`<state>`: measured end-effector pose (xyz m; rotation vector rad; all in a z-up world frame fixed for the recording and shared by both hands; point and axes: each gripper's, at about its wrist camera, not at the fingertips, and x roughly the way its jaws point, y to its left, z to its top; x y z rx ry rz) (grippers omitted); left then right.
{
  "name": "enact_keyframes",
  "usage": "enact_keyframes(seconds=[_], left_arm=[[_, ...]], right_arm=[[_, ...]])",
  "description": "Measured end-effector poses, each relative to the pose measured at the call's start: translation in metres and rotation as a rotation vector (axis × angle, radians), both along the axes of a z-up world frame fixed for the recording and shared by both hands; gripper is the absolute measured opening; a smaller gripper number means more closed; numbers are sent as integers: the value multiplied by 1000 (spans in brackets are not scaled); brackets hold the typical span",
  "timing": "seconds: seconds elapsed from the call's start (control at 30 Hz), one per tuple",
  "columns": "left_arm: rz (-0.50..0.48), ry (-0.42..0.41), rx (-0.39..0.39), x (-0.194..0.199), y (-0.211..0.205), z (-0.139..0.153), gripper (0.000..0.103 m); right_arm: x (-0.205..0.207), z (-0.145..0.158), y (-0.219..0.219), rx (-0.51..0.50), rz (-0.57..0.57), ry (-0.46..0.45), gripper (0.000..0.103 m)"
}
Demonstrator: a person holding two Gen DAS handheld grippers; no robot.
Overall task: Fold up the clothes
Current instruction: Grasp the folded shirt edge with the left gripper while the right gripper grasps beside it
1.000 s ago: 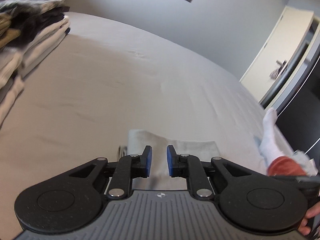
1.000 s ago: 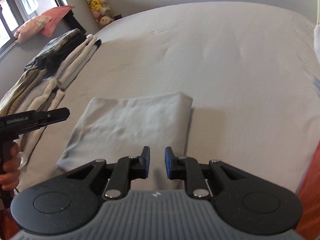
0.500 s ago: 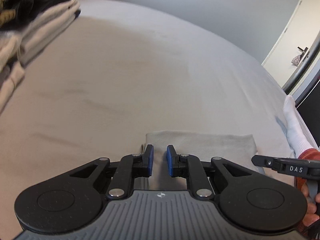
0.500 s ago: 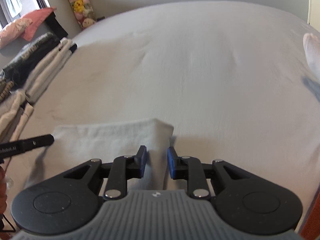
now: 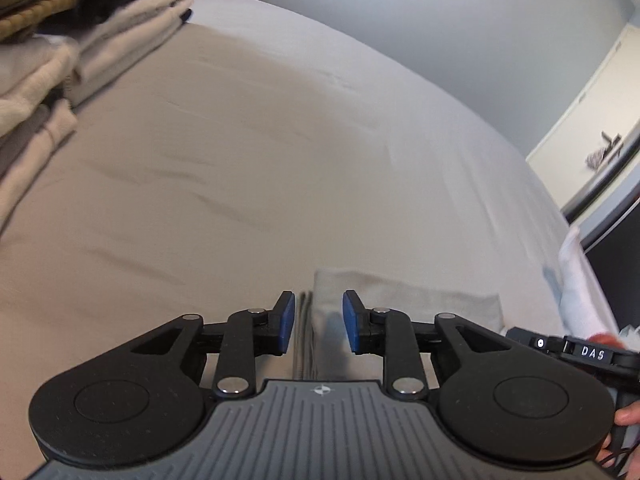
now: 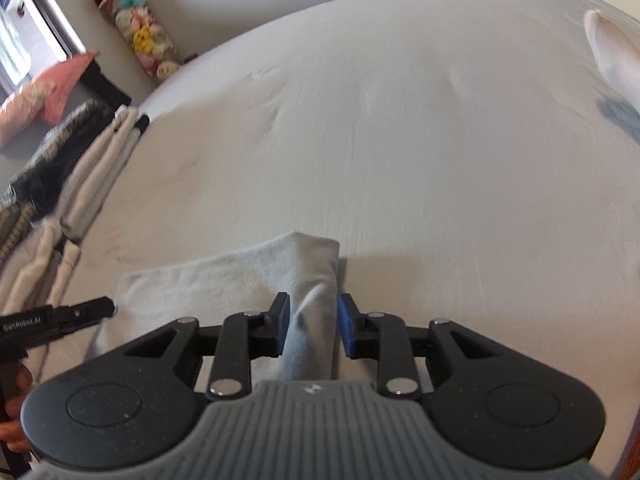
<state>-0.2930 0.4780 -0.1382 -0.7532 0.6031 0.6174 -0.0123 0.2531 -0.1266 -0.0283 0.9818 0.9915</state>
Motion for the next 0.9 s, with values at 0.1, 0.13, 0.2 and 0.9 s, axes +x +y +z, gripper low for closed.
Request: enact_keyframes(seconds=[0.1,0.13,0.2,0.9], left_arm=[[18,-27,-63,-9,10,1,48],[18,-29,-85,-10,13,0,51],[18,-34,-129,-13,18,-3,54],[-46,-9,-278,5,22,-34,67]], right_arm=[[6,1,-8,16,-41,30,37],[9,1,-10,17,-50,47,40],[13,-3,-13,20,-60,97,44],[4,-17,-3,-36,10,151,60]])
